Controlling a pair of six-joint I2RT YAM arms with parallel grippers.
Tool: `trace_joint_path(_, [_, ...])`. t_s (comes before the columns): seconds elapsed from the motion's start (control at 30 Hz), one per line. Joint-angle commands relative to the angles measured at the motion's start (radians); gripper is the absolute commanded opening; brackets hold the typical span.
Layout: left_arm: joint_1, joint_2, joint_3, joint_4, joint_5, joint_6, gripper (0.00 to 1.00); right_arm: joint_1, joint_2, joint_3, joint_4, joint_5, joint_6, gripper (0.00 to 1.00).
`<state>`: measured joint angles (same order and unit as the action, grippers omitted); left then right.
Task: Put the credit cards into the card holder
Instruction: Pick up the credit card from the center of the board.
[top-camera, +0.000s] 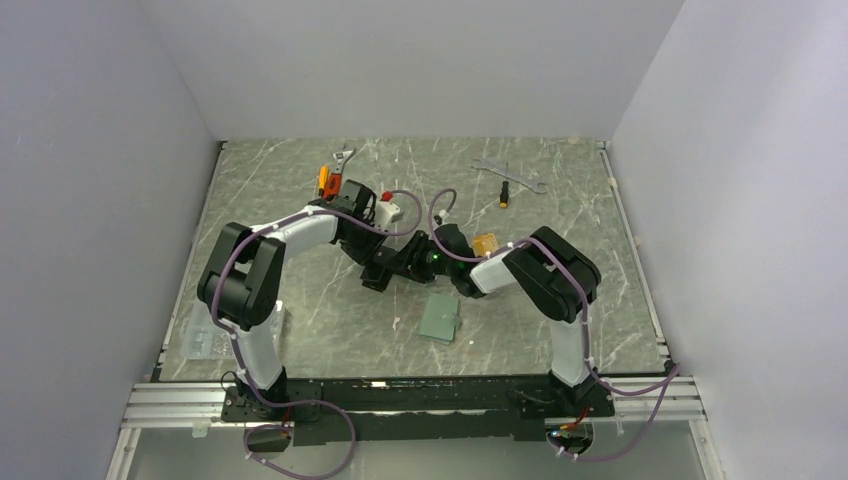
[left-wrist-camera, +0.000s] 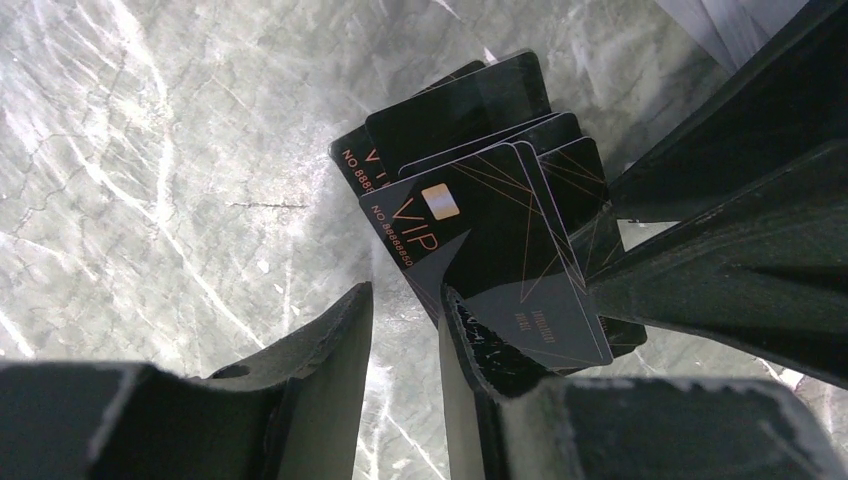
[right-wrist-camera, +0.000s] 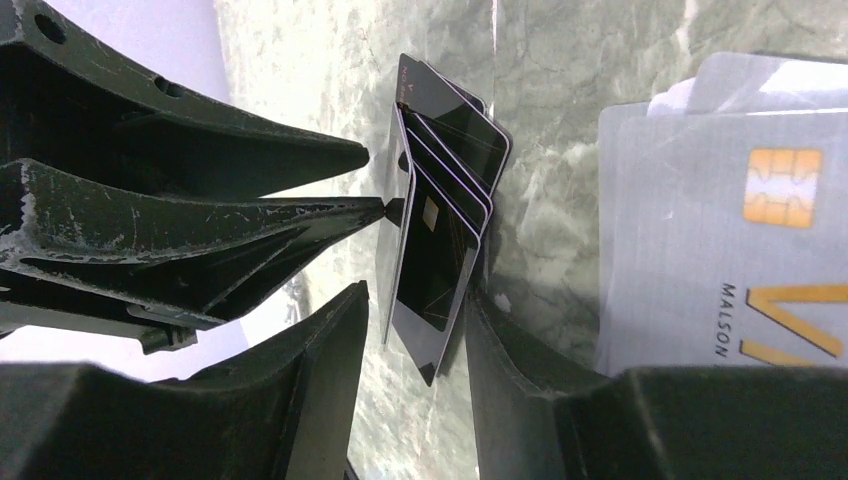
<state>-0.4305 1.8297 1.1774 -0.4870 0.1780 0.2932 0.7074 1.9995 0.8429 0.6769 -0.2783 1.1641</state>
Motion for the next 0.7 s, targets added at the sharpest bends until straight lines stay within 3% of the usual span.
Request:
trace_joint_path(0.0, [-0.018, 0.001, -0.015, -0.001, 0.019, -0.009, 0.36, 0.002, -0.061, -0.025, -0.065, 0.036, -0.054, 0.43])
trace_joint_path(0.37, [-0.017, 0.002, -0.022, -0.005, 0.02, -0.006, 0.35, 0.025, -0.111, -0.022, -0.026, 0.018, -0.097, 0.48])
trace_joint_path(0.67, [-0.013, 0.006, -0.013, -0.016, 0.036, -0.012, 0.34, 0.027, -0.017, 0.018, 0.064, -0.051, -0.051, 0.4])
